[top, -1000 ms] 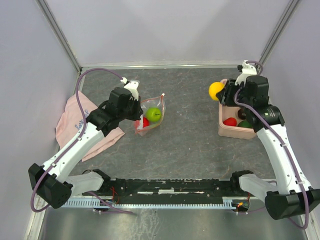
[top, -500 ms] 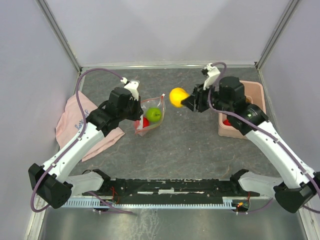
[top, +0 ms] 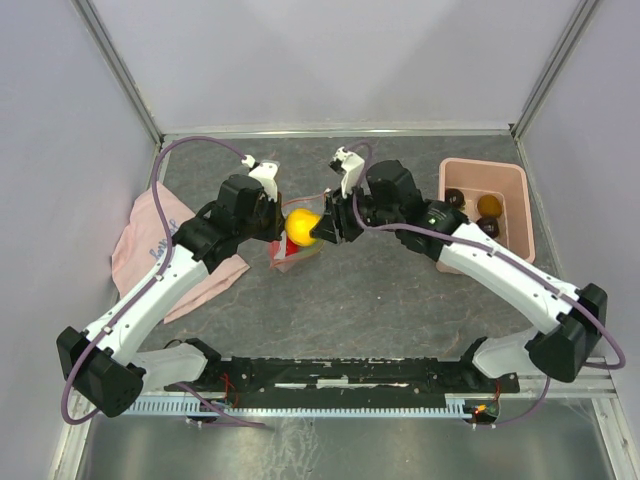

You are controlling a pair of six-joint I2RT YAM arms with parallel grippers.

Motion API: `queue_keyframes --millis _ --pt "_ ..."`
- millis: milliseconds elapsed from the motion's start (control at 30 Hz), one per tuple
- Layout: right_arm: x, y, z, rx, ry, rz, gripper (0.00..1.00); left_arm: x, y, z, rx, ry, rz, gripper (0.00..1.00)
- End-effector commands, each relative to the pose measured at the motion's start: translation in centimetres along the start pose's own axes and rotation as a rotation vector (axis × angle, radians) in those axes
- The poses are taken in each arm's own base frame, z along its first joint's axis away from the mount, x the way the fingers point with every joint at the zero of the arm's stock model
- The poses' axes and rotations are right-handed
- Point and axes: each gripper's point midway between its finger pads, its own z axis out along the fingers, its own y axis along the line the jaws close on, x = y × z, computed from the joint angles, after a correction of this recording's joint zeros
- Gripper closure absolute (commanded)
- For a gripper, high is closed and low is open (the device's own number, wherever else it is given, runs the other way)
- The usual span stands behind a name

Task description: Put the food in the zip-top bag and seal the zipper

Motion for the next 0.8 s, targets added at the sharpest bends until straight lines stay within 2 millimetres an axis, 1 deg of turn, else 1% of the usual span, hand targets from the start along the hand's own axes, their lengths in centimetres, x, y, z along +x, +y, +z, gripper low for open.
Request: queue_keyframes --millis 0,167,267,367,600,767 --pt "-1.4 -0.9 1.3 0.050 -0.021 0.000 0.72 -1.5 -0.3 -0.4 0.029 -0.058 0.044 0.97" --pt "-0.2 -4.2 3.0 0.192 0.024 0.008 0.73 -1.4 -0.6 -0.5 0.047 -0.056 0.045 0.97" --pt "-0.1 -5.8 4.0 0.256 0.006 0.016 0.73 -1.4 -1.0 -0.4 0.068 -0.053 0.046 0.97" --pt "-0.4 -6.9 5.0 0.295 -0.040 0.034 0.73 -1.1 -1.7 -0.3 0.106 -0.040 0.050 0.97" --pt "-0.9 -8.9 7.5 0.344 -0.148 0.080 0.74 -0.7 -3.1 -0.1 0.189 -0.014 0.060 0.97" --pt "-1.0 -8.7 9.9 0.287 -0.186 0.110 0.74 -0.5 -4.0 -0.2 0.237 -0.004 0.069 0.97"
